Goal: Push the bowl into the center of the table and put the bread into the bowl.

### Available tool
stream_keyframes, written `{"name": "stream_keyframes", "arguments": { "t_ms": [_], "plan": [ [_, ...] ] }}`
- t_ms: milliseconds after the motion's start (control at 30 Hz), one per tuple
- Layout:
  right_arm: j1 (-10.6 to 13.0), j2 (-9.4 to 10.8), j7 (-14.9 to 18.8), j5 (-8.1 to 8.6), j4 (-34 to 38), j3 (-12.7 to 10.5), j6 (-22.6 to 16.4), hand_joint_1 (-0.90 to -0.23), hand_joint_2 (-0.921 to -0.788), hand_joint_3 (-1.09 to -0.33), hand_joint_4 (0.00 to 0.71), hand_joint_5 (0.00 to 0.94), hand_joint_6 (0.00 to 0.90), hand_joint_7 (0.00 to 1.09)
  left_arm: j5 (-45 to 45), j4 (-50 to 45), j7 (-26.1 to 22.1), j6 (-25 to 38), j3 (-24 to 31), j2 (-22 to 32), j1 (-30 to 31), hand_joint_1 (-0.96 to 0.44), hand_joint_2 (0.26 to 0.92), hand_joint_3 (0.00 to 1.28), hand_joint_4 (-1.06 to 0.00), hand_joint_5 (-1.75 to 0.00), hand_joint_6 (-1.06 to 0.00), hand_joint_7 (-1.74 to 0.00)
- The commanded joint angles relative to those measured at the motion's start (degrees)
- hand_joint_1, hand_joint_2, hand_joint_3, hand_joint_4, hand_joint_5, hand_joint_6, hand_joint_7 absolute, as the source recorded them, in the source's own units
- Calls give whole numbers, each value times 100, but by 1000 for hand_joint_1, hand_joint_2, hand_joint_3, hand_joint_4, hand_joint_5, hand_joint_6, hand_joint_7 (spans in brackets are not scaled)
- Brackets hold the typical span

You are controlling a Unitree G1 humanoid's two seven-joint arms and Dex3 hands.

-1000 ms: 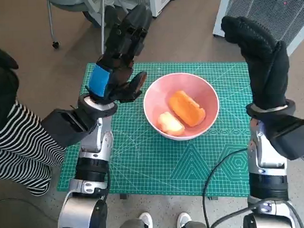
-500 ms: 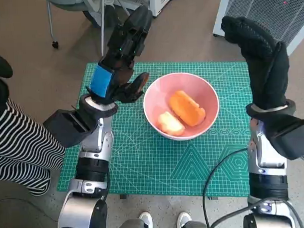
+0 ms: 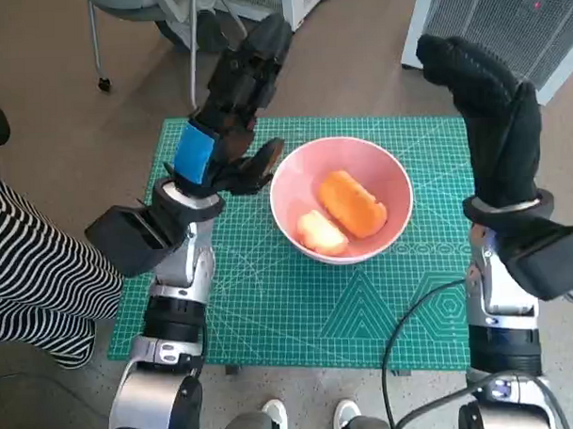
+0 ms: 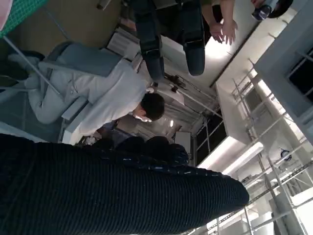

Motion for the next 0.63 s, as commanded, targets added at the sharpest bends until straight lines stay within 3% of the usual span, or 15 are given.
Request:
{"name": "stream_keyframes", "arguments": {
  "t_ms": [33,633],
  "plan": [
    [115,6,70,-11,158,7,-9,-741,-921,-707,155,0,-1,496,-110,16,-63,74,-2,-24,39,-653,921,576,-7,-4,1,-322],
    [-18,30,117,41,440,-2,-123,-736,-921,-704,155,0,0,496,-265,91,-200,117,49,-14,61,-639,921,568,-17,-11,1,-353]
  ]
}}
